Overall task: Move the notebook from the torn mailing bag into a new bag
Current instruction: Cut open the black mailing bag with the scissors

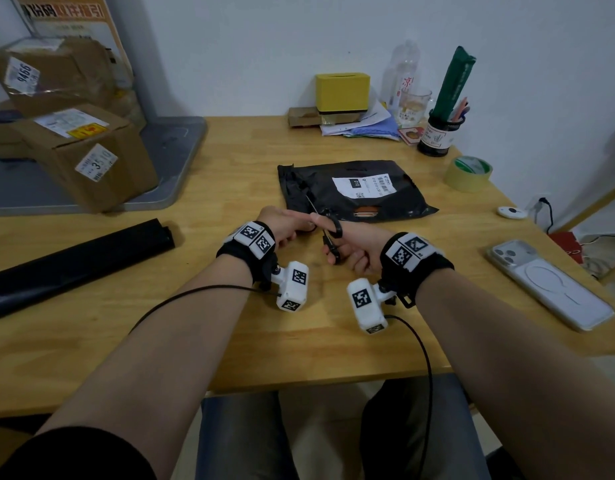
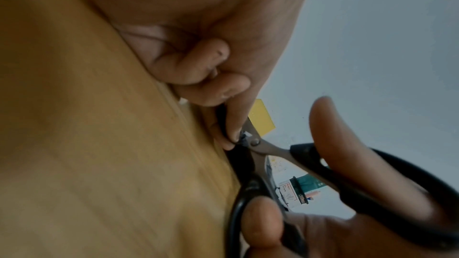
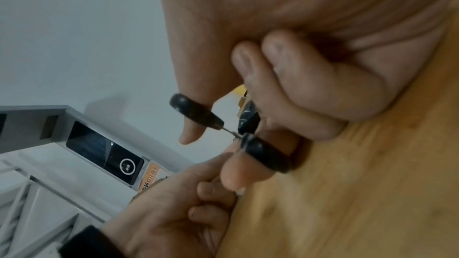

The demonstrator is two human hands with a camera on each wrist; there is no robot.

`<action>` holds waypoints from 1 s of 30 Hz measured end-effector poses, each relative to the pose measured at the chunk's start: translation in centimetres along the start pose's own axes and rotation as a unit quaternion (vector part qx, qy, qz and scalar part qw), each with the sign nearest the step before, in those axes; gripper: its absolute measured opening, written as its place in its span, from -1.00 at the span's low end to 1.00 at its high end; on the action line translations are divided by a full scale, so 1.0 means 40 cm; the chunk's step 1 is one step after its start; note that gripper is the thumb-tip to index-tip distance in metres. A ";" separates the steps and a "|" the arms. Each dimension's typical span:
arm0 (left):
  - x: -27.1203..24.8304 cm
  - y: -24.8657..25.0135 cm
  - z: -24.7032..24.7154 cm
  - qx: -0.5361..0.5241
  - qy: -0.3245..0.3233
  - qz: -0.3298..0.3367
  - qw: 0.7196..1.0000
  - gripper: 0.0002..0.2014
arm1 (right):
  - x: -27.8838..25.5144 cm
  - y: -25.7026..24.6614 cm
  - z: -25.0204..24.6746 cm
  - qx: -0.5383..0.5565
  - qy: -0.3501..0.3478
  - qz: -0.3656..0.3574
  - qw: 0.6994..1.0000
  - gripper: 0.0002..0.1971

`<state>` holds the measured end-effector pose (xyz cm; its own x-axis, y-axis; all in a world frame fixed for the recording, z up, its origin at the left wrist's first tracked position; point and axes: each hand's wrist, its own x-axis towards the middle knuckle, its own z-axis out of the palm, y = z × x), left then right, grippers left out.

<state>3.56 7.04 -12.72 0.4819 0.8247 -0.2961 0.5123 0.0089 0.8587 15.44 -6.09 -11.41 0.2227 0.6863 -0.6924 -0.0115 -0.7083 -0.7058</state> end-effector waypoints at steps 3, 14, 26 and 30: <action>0.005 -0.007 0.006 -0.009 -0.012 0.007 1.000 -0.75 | -0.003 -0.008 -0.005 -0.003 -0.005 0.008 1.000 -0.27; 0.001 -0.008 -0.001 0.001 -0.028 0.005 1.000 -0.83 | 0.031 -0.026 -0.005 -0.021 -0.007 0.017 1.000 -0.25; -0.001 -0.007 0.000 0.010 -0.043 -0.001 0.999 -0.79 | 0.052 -0.053 -0.011 0.003 -0.013 0.008 1.000 -0.33; -0.002 -0.006 -0.001 0.015 -0.042 -0.004 0.999 -0.79 | 0.056 -0.056 -0.008 -0.030 0.005 0.003 1.000 -0.34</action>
<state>3.39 7.01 -12.88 0.5343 0.7748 -0.3380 0.5373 -0.0026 0.8434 16.26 -3.00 -11.33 0.2320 0.6810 -0.6946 0.0456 -0.7209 -0.6915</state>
